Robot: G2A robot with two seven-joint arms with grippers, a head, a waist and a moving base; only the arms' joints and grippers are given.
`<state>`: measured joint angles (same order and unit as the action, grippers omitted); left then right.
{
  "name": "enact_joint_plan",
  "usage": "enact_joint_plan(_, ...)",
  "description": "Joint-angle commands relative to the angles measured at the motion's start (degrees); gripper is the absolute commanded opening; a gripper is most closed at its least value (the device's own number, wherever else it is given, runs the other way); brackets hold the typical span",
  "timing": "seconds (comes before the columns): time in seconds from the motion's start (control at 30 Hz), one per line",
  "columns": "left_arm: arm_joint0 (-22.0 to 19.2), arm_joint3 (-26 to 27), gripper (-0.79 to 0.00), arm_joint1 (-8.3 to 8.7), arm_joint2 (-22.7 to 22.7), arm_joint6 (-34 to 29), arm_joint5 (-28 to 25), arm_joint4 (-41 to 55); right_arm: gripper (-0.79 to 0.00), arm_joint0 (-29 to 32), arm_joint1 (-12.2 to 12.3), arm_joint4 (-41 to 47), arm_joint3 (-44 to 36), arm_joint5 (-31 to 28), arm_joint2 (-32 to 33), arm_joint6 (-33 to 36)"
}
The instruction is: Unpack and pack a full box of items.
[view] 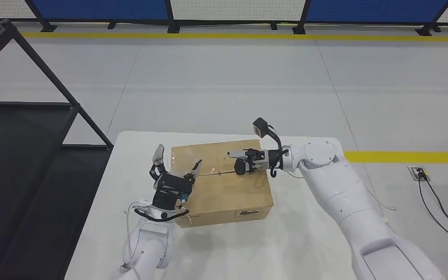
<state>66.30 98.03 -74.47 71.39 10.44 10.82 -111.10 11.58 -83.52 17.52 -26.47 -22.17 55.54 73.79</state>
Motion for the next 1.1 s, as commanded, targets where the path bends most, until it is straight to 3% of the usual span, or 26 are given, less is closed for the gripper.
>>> enact_joint_plan(0.0,-0.52,-0.19,0.000,-0.15,-0.82,0.02,-0.35,-0.69,0.000,0.09,0.08,-0.09,-0.23,-0.02,0.08,-0.06)
enact_joint_plan(0.37,-1.75,0.37,0.000,-0.76,-3.96,0.48,-2.04,-3.61,0.000,0.53,0.34,-0.03,-0.96,0.20,0.50,-0.34)
enact_joint_plan(0.53,0.46,3.97,0.000,-0.74,-2.96,1.80,-1.36,-2.28,0.000,0.60,0.45,-0.09,-1.06,0.19,0.63,-0.28)
enact_joint_plan(0.67,7.27,9.61,0.000,-0.39,2.39,2.07,0.55,5.29,0.000,0.57,0.52,-0.14,-1.04,0.19,0.72,-0.24)
enact_joint_plan(0.8,15.89,13.20,0.000,0.32,11.16,3.36,2.60,9.93,0.000,0.34,0.55,-0.10,-0.96,0.15,0.78,0.06)
enact_joint_plan(0.93,22.32,12.50,0.000,0.82,18.65,2.86,2.27,13.20,0.000,-0.10,0.48,-0.07,-0.75,0.20,0.69,0.58)
enact_joint_plan(1.07,25.65,9.45,0.000,1.02,22.33,1.22,0.08,16.18,0.000,-0.59,0.18,-0.24,-0.37,0.52,0.20,0.87)
